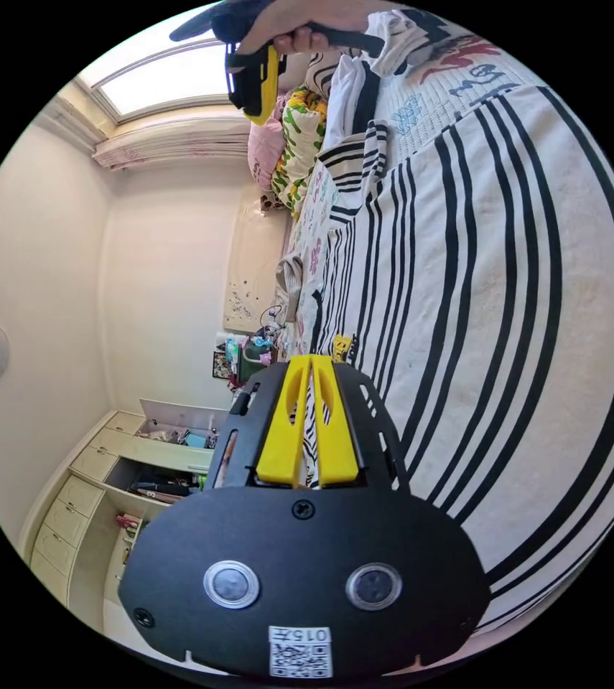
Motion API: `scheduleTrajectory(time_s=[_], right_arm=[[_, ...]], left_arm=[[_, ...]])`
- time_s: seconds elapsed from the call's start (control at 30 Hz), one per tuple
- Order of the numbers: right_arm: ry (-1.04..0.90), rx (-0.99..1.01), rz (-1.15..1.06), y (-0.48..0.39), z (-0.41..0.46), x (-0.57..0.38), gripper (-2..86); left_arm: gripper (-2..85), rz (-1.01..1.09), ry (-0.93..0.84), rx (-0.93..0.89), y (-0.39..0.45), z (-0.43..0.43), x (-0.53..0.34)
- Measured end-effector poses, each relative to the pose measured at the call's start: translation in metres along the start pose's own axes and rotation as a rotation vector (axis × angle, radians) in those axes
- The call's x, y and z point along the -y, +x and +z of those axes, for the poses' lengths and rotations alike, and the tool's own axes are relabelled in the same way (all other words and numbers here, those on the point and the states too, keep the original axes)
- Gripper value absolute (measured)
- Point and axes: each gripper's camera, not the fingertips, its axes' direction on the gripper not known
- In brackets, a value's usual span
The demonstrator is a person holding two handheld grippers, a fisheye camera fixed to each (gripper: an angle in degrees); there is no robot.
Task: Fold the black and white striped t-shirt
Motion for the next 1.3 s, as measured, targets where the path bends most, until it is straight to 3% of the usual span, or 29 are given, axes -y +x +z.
scheduleTrajectory(time_s=[0.17,0.33,0.53,0.67,0.83,1.0,1.17,1.3], right_arm=[[-0.083,-0.195,-0.071,0.018,0.022,0.035,4.1],[-0.167,-0.222,-0.044,0.068,0.04,0.041,4.9],[-0.359,0.06,-0.001,0.119,0.083,0.044,6.5],[-0.522,0.082,-0.091,0.113,0.115,0.05,6.9],[-0.58,0.063,-0.234,0.091,0.136,0.054,1.6],[-0.549,0.052,-0.231,0.096,0.131,0.058,-0.3],[-0.441,0.036,-0.31,0.077,0.104,0.067,-0.6],[-0.404,0.053,-0.44,0.034,0.096,0.071,-0.6]], left_arm=[[0.0,-0.153,0.06,-0.276,-0.067,0.024,0.003],[1.0,-0.36,0.159,-0.561,-0.186,0.082,0.06],[3.1,-0.602,0.28,-0.899,-0.279,0.166,0.164],[6.2,-0.625,0.222,-1.07,-0.288,0.212,0.237],[6.5,-0.684,0.167,-1.222,-0.302,0.248,0.282],[2.4,-0.727,0.134,-1.288,-0.326,0.262,0.296],[0.6,-0.985,0.296,-1.318,-0.401,0.254,0.223],[0.4,-1.069,0.379,-1.268,-0.451,0.236,0.137]])
